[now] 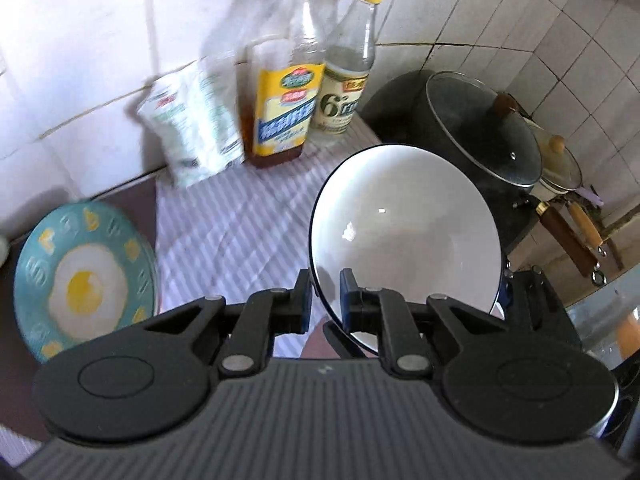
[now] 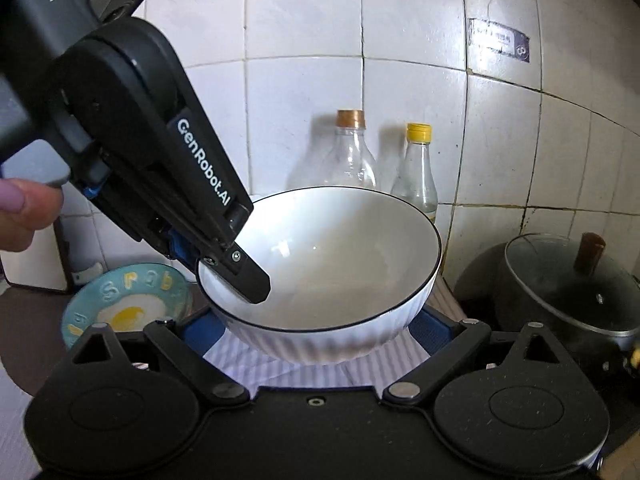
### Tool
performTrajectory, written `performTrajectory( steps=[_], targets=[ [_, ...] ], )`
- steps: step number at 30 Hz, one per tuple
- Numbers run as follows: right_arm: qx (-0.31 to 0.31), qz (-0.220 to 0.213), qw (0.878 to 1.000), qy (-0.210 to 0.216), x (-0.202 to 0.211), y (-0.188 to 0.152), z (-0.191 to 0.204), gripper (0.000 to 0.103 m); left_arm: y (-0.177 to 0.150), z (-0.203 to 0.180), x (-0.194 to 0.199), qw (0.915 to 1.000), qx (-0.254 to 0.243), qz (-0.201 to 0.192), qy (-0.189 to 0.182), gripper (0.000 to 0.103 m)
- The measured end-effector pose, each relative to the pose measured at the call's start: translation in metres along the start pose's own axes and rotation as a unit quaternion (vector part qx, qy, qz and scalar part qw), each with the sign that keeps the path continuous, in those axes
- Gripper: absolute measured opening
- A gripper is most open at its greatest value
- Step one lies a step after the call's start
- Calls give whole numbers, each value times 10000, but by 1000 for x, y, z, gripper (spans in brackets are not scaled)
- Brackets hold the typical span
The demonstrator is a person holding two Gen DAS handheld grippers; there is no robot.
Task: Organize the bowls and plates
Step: 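Carry the white bowl with the left gripper over the nested bowls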
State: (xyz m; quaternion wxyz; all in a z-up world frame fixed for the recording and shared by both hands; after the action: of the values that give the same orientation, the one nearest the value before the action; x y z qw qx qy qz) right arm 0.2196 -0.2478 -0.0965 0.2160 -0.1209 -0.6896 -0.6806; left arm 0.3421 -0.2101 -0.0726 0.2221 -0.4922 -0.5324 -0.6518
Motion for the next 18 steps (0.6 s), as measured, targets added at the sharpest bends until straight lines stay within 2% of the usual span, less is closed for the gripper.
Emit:
performTrajectory(
  steps=[6, 10, 15, 18],
  targets=[
    [-71, -152, 9998, 92, 19, -4, 40, 100, -29, 22, 31, 9999, 61, -123, 102, 13],
    [-165, -105, 9996, 200, 28, -9, 59, 100, -48, 33, 43, 9997, 45, -172, 189, 13],
    [135, 90, 9996, 227, 34, -16, 81, 100, -70, 45, 46, 9997, 139, -25, 216, 12],
    [329, 202, 9987, 321, 34, -21, 91, 99, -87, 46, 48, 9991, 27, -75, 415, 12]
  ],
)
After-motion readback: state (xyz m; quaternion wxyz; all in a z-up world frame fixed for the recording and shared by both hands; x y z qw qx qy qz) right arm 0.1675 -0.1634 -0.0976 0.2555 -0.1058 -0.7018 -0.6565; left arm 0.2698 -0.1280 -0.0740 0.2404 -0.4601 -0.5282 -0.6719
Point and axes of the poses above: each gripper's, at about its wrist camera, not at the fingertips, and x roughly against the way its jaws point, z to its left, y to its top, the point moved 3 cm from there along -x, roughly the way its jaws point, and after that the axes turned 14 degrees about y, right-handed, at the moved point
